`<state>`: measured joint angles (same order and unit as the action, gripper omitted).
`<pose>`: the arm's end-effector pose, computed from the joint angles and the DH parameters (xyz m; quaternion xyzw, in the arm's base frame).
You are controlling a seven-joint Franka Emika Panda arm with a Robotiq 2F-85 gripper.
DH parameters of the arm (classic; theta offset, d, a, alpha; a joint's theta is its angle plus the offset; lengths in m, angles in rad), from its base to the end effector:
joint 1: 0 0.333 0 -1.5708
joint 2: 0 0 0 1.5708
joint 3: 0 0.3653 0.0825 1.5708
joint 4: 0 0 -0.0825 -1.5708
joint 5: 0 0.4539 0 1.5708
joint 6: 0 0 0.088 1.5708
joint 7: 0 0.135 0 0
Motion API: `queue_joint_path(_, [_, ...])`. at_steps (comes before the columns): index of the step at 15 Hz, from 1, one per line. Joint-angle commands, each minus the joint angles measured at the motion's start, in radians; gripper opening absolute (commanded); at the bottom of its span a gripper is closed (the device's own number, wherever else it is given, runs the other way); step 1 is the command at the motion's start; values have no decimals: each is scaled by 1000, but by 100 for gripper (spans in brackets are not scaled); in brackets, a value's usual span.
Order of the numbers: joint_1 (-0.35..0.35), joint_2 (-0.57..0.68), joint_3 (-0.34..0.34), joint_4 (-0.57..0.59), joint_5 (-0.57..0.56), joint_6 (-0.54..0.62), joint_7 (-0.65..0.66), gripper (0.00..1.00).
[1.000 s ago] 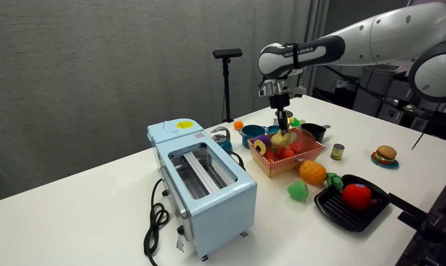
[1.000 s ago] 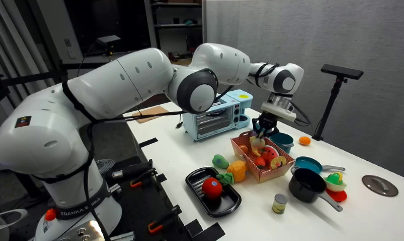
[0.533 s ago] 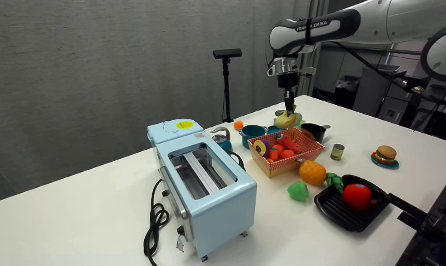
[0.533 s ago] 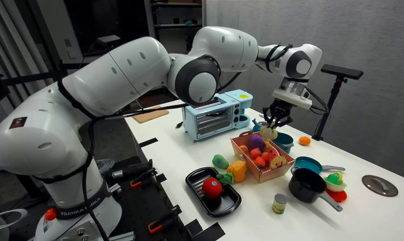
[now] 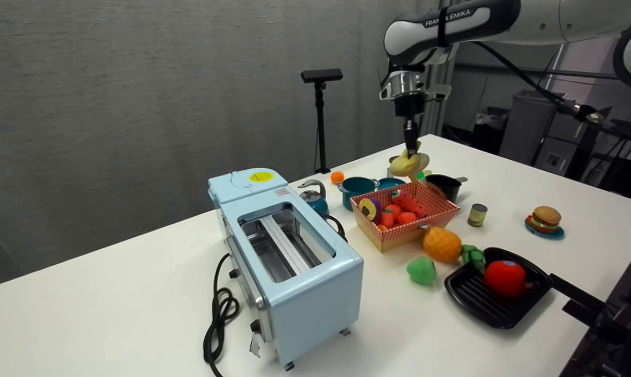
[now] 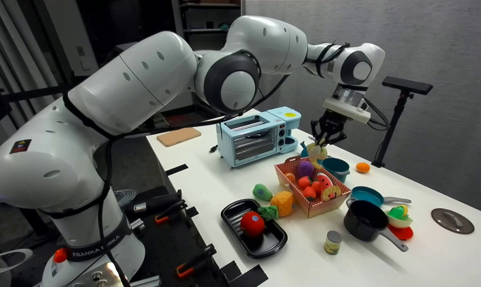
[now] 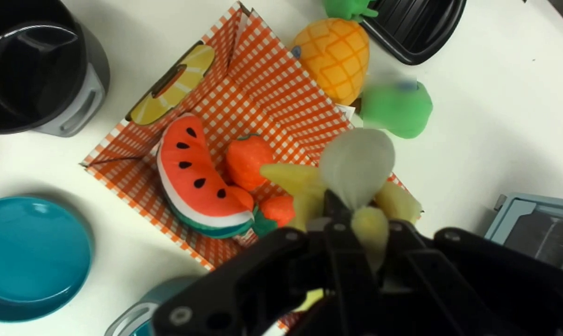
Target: Move the banana plush toy from the box to the counter
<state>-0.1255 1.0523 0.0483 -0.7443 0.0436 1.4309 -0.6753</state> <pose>0.8495 -0.0773 0.2645 -0.9415 -0.2808 0.1519 0.1080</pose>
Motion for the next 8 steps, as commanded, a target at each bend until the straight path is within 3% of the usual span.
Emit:
queue_joint_path(1, [-45,-106,27,-158,61,39,-9,2])
queue_joint_path(8, [-131,-271,26,-440,156,148,-49,2])
